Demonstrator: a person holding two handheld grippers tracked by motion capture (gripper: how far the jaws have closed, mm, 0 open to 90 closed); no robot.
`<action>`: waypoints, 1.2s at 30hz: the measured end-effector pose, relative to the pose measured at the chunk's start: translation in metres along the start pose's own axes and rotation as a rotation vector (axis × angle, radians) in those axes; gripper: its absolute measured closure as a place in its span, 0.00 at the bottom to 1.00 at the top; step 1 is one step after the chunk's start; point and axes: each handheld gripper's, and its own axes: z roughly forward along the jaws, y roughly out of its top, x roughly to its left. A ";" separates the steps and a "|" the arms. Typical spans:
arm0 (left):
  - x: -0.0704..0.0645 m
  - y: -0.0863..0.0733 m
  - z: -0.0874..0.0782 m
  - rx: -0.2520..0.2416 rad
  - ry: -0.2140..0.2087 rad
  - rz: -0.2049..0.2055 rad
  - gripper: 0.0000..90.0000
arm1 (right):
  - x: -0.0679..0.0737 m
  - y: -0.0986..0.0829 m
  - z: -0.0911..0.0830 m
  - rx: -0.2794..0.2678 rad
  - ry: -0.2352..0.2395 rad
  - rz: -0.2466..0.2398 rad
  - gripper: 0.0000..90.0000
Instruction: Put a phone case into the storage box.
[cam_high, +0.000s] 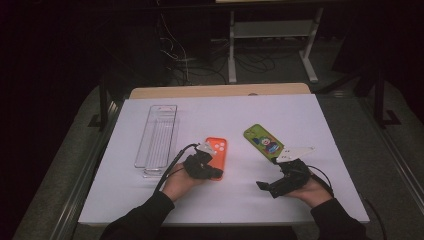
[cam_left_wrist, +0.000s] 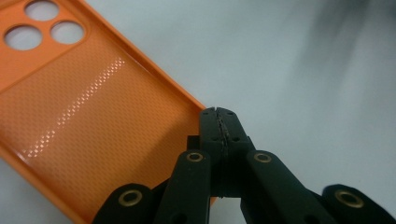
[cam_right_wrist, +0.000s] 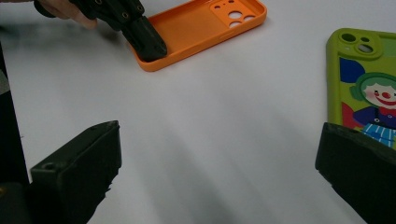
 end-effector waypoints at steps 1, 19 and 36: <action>0.000 0.001 0.002 -0.008 -0.002 0.004 1.00 | 0.000 0.000 0.000 0.000 -0.001 -0.002 0.00; -0.003 0.029 0.032 -0.043 -0.033 -0.005 1.00 | 0.000 0.000 0.000 -0.002 0.007 -0.015 0.00; -0.005 0.036 0.012 -0.085 -0.020 0.065 0.95 | 0.000 -0.001 0.001 0.000 0.004 -0.016 0.00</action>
